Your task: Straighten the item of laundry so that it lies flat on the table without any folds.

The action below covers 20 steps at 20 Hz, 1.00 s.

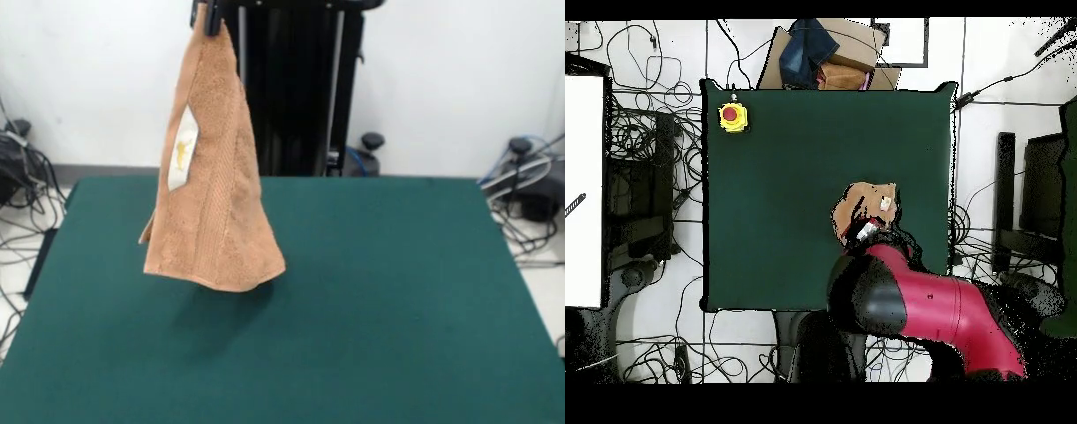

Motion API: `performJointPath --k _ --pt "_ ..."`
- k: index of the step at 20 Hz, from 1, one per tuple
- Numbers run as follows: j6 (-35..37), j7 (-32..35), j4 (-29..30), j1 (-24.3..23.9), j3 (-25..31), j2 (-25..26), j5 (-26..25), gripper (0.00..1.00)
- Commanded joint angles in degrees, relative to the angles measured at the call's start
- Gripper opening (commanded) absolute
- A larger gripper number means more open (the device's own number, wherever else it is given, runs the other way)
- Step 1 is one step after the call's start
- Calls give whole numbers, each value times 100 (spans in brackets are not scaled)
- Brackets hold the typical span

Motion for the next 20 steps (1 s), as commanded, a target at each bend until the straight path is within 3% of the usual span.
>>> performJointPath --k 1,6,11,17,20 --pt "1518 -3879 399 -1424 2097 -199 244 0" --pt "1620 -3571 367 -1472 2318 -119 -28 0" --pt "1114 -3161 152 -1235 1964 580 -783 0" --pt "915 -3345 1 -1084 1753 840 -958 0" --pt "814 -3069 -22 -985 1587 863 -1051 0"
